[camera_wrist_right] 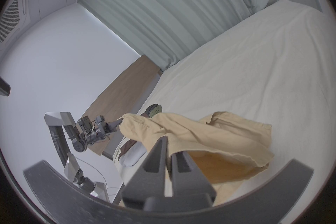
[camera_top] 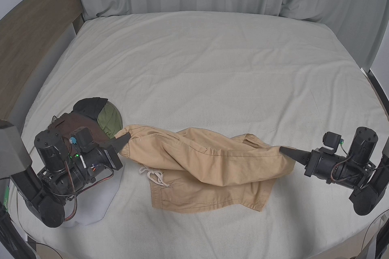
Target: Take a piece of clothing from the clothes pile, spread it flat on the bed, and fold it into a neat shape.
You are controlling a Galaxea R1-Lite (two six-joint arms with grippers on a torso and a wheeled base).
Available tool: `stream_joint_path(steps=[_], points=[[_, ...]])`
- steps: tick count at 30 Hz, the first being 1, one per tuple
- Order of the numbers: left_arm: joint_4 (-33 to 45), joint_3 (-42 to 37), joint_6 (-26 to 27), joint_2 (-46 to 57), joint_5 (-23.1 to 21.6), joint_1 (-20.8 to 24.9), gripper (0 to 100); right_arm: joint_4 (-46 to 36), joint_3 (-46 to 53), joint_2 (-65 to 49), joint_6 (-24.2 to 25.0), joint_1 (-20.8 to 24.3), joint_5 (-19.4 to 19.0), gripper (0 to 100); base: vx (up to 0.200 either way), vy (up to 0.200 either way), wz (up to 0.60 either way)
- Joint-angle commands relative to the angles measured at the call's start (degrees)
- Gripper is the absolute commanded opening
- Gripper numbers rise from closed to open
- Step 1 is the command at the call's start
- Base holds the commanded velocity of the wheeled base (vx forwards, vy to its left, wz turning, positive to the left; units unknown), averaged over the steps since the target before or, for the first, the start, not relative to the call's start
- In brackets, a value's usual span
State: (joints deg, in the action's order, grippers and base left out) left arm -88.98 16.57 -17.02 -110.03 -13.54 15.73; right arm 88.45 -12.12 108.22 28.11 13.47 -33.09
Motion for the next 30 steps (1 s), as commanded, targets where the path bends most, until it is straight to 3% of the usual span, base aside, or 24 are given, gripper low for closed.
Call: stream_joint_path(steps=[1, 11, 30], points=[[-0.05, -0.31, -0.65, 1.75, -0.78, -0.52, 0, 0.05, -1.24, -1.43, 0.54, 0.5, 0.83, 0, 0.0, 0.0, 0.0], [-0.05, -0.66, -2.76, 5.09, -6.14, -3.6, 0, 0.05, -3.88, -2.48, 1.16, 0.59, 3.29, 0, 0.0, 0.0, 0.0], [-0.05, 0.75, -2.76, 5.44, -6.67, -3.86, 0, 0.14, -5.37, -2.66, 2.56, -0.55, 3.82, 0, 0.0, 0.0, 0.0]])
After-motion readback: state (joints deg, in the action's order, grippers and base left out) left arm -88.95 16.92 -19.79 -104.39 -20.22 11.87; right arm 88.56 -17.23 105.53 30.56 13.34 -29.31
